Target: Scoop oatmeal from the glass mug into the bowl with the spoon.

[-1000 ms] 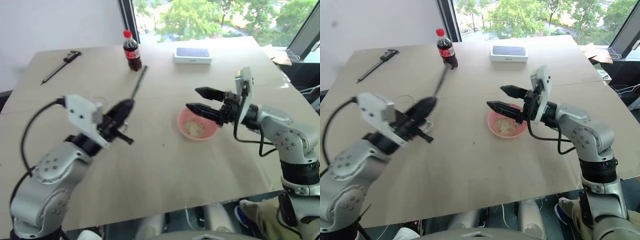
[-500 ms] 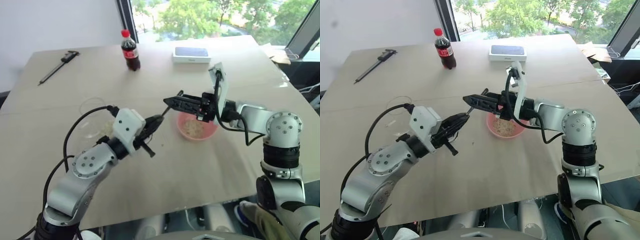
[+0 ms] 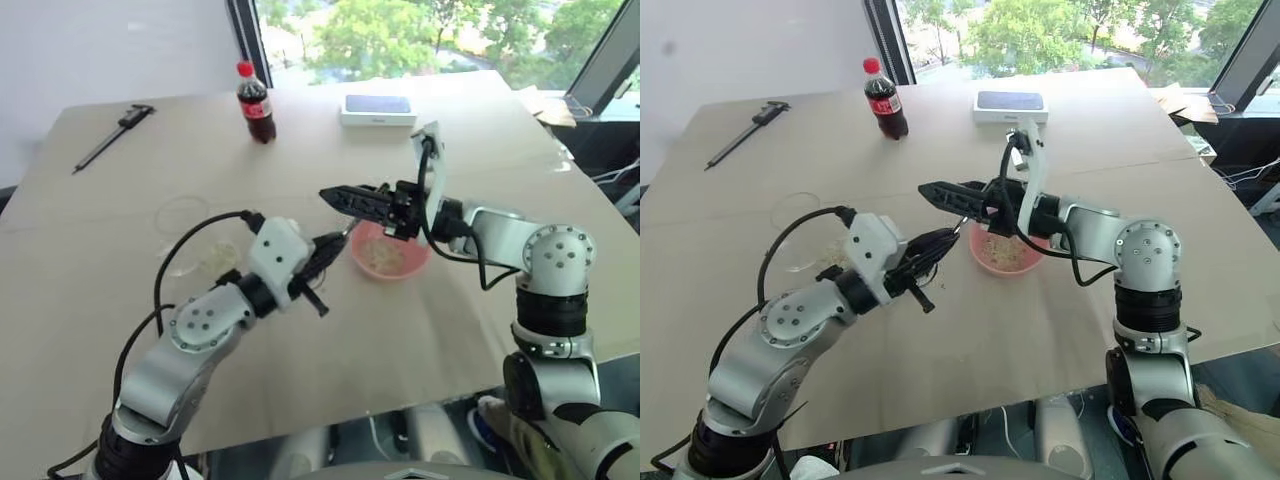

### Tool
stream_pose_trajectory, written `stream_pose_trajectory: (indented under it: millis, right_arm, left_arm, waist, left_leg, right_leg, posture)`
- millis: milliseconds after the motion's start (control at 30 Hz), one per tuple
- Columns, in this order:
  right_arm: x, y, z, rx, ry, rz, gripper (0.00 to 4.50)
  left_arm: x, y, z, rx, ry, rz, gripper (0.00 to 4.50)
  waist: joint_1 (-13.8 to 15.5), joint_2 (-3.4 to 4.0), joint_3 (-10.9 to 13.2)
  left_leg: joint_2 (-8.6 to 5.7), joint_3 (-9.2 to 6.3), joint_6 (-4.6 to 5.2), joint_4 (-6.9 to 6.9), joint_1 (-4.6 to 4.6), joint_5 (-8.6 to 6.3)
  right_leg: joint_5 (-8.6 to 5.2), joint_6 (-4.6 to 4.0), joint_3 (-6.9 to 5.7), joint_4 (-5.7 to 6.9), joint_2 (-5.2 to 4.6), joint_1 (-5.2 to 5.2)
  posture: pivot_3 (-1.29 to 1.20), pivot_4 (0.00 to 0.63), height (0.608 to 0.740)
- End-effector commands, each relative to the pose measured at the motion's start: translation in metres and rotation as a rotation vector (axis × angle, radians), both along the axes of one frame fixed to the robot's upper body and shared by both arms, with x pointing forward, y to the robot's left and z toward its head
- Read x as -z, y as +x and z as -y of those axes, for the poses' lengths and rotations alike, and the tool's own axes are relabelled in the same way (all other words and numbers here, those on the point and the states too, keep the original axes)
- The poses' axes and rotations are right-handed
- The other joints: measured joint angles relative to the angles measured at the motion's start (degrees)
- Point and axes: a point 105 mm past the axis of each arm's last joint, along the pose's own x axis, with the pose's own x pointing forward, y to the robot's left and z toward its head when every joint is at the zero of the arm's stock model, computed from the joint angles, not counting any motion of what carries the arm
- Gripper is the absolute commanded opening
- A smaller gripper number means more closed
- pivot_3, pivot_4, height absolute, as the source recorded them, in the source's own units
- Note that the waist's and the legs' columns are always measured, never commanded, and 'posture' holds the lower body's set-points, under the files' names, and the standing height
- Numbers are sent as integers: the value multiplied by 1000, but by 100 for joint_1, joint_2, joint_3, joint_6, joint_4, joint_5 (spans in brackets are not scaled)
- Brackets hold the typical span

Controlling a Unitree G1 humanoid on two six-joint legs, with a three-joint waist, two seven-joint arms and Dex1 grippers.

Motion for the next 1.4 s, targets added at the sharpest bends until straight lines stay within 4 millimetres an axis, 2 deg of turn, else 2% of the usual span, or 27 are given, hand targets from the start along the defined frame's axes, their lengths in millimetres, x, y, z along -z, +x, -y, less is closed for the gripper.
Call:
stream_pose_trajectory:
  millis: [33, 133, 167, 233, 367, 967, 1400]
  right_arm:
    - [-18, -6, -3, -13, 32, 71, 2725]
    - [-17, -4, -2, -11, 31, 69, 1332]
    - [-16, -4, -2, -8, 30, 68, 746]
    - [-15, -2, -2, -2, 28, 67, 30]
    - [-16, -1, -2, 4, 32, 68, 30]
    - [-13, 6, 11, 20, 13, 74, 30]
    - [-15, 12, 14, 24, 13, 73, 30]
  left_arm:
    - [-7, -3, 1, 0, -3, 39, 0]
    - [-10, -1, -2, -25, -10, 60, 0]
    - [-12, 0, -3, -30, -11, 67, 0]
    - [-13, 1, -3, -37, -11, 74, 0]
    - [-13, 1, -2, -43, -15, 80, 0]
    - [2, 3, -25, -89, 10, 76, 0]
    - [4, 4, -30, -104, -22, 59, 0]
  waist:
    - [0, 0, 0]
    - [0, 0, 0]
    - [1, 0, 0]
    - [8, 0, 0]
    - [2, 0, 0]
    - [3, 0, 0]
    - [3, 0, 0]
  left_leg:
    - [0, 0, 0, 0, 0, 0]
    - [0, 0, -1, 0, -1, 1]
    - [0, 0, -1, 0, -1, 1]
    - [-1, 0, -1, 1, -2, 1]
    - [0, 1, -1, 0, -1, 1]
    - [0, 1, -1, 0, -1, 0]
    - [0, 1, 3, 0, -1, -2]
  right_leg:
    - [0, 0, 0, 0, 0, 0]
    - [0, 0, 0, 0, 0, 0]
    - [0, 0, 0, -1, 0, 0]
    - [0, 0, 0, -2, -1, 0]
    - [0, 0, 1, -2, 0, 0]
    - [0, 0, 1, -2, -1, 0]
    - [0, 0, 1, -2, -1, 0]
  posture:
    - [0, 150, 740]
    - [0, 150, 740]
    - [0, 150, 740]
    - [0, 150, 740]
    - [0, 150, 740]
    - [0, 150, 740]
    - [0, 150, 740]
